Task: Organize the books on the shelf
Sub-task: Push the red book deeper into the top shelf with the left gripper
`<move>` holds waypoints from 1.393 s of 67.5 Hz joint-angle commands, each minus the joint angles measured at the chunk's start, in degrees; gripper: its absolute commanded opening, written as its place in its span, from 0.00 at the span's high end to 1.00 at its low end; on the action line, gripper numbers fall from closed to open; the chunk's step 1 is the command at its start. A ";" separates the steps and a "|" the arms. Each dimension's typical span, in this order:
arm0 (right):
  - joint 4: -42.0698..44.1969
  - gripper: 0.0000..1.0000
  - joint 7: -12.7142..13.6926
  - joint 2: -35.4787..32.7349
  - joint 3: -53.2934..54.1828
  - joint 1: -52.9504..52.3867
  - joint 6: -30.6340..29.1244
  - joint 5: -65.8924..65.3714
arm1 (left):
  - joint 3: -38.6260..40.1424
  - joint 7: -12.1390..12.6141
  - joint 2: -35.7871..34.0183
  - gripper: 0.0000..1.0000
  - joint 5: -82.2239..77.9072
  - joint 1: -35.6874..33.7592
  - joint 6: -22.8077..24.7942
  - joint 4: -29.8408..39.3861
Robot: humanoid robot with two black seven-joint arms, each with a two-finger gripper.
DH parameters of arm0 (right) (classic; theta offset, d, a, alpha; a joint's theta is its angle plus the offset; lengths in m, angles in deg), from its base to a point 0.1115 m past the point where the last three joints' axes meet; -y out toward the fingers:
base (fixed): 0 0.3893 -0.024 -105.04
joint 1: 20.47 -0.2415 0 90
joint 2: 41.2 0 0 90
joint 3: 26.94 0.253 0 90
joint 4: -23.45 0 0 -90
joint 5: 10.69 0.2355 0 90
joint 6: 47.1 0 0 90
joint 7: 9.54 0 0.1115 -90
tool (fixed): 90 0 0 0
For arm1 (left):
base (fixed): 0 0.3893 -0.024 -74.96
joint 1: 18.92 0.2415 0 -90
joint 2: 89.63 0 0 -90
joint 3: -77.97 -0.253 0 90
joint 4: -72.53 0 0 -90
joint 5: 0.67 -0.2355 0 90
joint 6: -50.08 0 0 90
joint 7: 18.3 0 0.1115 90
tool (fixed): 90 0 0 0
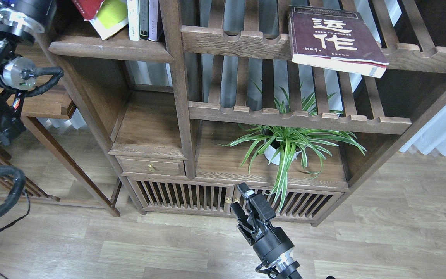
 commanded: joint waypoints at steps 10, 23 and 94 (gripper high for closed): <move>-0.09 0.03 0.00 0.00 0.17 0.09 0.00 0.00 | -3.48 0.01 1.20 0.96 0.01 -0.72 -0.09 -1.03; -0.09 0.03 0.00 0.00 0.34 0.18 0.00 0.00 | -5.33 0.06 0.58 0.96 -0.08 -1.51 -0.09 -1.03; -0.09 0.02 -0.09 0.00 0.52 0.18 0.00 0.00 | -10.34 0.01 -0.56 0.65 -0.43 -1.95 -2.90 -1.82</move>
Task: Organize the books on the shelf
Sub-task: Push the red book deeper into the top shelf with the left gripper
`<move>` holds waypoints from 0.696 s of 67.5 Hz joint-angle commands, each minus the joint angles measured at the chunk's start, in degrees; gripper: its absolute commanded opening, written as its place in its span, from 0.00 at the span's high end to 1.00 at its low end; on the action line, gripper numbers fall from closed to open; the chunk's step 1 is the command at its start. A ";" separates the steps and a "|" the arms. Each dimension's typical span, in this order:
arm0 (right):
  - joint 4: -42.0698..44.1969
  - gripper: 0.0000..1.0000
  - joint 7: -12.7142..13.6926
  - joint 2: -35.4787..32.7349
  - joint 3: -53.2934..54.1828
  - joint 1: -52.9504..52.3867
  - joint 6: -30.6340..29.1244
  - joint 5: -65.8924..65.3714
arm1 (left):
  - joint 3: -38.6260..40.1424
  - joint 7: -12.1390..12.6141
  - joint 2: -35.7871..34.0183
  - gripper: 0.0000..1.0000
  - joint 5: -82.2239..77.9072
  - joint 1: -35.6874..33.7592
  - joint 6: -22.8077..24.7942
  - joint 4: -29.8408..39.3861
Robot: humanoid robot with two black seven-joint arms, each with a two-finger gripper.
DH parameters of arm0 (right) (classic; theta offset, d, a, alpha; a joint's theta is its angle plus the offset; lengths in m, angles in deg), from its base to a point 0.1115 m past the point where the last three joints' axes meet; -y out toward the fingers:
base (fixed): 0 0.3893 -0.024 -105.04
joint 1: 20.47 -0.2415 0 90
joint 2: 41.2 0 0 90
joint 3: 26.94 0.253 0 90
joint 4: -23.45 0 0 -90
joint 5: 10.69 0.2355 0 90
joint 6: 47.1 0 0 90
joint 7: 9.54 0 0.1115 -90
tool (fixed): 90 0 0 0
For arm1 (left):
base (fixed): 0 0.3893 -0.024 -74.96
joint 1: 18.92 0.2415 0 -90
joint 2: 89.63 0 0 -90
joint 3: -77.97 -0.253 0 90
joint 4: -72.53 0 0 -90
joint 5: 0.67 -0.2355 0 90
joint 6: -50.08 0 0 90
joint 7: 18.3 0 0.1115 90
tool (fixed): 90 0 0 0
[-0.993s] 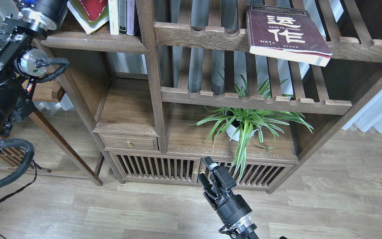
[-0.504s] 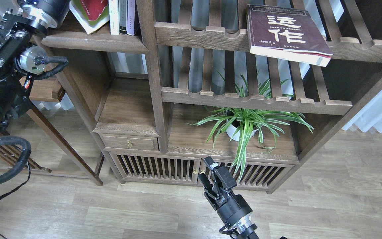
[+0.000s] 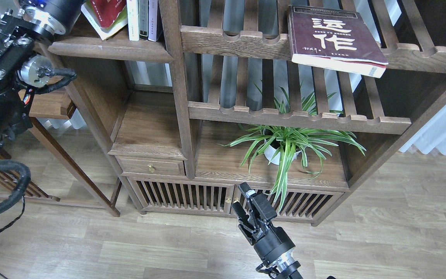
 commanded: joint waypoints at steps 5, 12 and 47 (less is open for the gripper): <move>0.00 0.03 0.08 0.00 0.00 0.00 0.00 0.00 | 0.11 0.00 0.01 0.59 0.53 0.23 -1.90 0.09; 0.00 0.03 -0.01 0.00 0.00 0.00 0.00 0.00 | 0.37 0.00 0.01 0.48 0.96 0.23 -2.61 0.61; 0.09 0.03 0.08 0.00 -0.18 0.00 0.00 -0.09 | 2.13 0.05 0.10 0.28 3.43 -0.56 -4.10 3.78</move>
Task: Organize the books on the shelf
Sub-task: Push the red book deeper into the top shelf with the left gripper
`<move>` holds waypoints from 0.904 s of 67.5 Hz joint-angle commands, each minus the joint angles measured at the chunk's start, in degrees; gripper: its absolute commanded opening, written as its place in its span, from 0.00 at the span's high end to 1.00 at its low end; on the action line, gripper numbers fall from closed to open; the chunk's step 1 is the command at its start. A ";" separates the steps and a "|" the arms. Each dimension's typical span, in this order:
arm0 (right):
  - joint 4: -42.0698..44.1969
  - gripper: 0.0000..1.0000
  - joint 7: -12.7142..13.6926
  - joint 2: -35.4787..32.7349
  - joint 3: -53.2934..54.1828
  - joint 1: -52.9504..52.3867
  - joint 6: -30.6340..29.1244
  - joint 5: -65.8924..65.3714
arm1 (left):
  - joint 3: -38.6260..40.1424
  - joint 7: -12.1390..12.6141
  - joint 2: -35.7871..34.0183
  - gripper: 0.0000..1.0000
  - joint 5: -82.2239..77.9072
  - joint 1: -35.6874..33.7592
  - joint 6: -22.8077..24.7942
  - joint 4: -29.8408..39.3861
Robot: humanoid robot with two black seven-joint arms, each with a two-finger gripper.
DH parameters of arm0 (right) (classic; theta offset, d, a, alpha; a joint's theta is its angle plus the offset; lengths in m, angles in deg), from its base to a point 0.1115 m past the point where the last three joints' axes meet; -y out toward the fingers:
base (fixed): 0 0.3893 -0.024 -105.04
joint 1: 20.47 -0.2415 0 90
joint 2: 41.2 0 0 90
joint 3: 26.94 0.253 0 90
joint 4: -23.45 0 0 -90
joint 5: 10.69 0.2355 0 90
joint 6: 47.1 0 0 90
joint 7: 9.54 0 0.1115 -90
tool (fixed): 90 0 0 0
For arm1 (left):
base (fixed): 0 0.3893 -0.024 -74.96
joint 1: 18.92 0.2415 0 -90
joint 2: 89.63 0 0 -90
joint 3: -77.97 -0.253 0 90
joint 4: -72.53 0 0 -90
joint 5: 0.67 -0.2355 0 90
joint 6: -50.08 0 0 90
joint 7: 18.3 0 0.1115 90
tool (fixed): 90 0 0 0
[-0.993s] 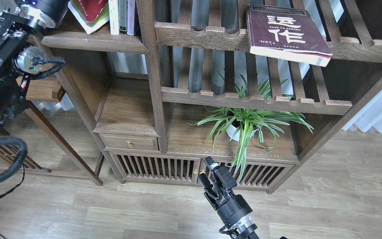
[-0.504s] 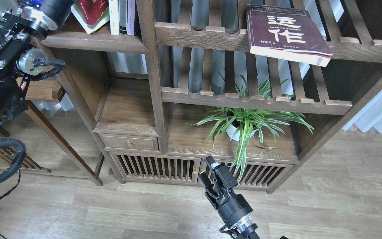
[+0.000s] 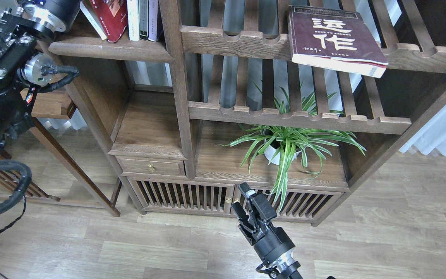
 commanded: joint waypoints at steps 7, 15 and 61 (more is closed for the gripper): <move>0.00 0.03 0.00 0.00 0.04 0.00 0.00 -0.11 | 0.99 0.02 0.09 0.28 1.08 -1.66 -2.13 1.76; 0.00 0.03 0.00 0.00 0.05 0.00 0.00 -0.11 | 2.13 0.02 0.18 0.28 1.17 -3.15 -2.22 1.76; -0.17 0.03 -0.09 0.00 0.84 0.26 0.00 0.07 | 2.83 2.83 -1.05 0.25 9.86 -6.32 -3.80 7.21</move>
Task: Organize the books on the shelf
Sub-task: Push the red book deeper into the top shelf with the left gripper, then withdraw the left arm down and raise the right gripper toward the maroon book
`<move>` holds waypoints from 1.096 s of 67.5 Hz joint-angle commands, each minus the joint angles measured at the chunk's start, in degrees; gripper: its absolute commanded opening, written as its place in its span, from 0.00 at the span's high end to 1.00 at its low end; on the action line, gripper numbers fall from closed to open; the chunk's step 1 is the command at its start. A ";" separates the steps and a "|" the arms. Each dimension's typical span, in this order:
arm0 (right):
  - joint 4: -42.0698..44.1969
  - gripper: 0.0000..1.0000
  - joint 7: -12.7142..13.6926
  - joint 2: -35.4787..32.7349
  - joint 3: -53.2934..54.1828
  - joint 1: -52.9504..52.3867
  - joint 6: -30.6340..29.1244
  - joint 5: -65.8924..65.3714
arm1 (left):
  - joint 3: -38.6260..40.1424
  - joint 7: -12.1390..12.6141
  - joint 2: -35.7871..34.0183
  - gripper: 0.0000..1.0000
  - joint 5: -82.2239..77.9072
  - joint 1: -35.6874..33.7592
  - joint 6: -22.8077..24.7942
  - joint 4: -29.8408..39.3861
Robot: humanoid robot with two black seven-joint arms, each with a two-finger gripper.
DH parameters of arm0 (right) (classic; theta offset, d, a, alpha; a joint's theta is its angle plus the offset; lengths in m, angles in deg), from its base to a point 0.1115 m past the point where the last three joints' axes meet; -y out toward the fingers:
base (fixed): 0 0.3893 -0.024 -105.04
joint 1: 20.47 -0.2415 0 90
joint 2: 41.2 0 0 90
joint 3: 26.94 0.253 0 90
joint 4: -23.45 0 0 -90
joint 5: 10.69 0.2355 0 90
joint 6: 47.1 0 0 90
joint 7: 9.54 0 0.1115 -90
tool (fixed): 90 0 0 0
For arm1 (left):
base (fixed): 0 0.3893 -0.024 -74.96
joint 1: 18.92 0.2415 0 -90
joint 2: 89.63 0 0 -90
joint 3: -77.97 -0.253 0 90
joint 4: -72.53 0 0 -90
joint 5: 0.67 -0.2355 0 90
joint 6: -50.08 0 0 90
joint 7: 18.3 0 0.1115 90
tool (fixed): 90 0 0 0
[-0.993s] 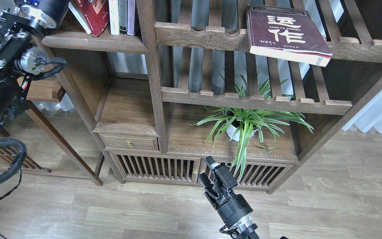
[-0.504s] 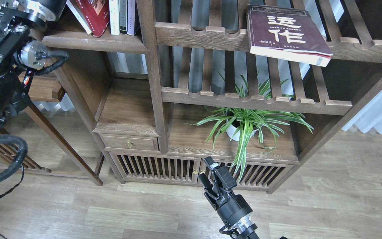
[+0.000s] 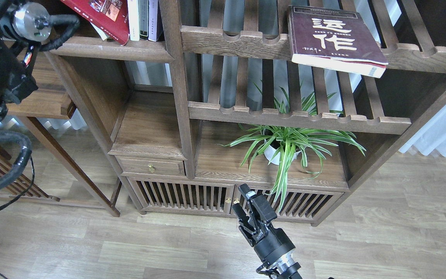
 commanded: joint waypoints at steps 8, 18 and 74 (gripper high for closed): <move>-2.02 0.03 -0.09 0.00 2.48 -0.08 0.00 0.38 | -0.36 1.20 -2.00 0.23 3.22 4.24 -0.10 6.16; -3.60 0.03 -0.18 0.00 3.18 -0.26 0.00 0.38 | -0.45 1.37 -2.00 0.23 3.22 7.06 -0.89 10.82; -25.49 0.05 -0.09 -2.11 9.24 6.42 0.00 0.38 | 5.97 2.08 -6.92 0.23 6.47 36.76 8.42 47.74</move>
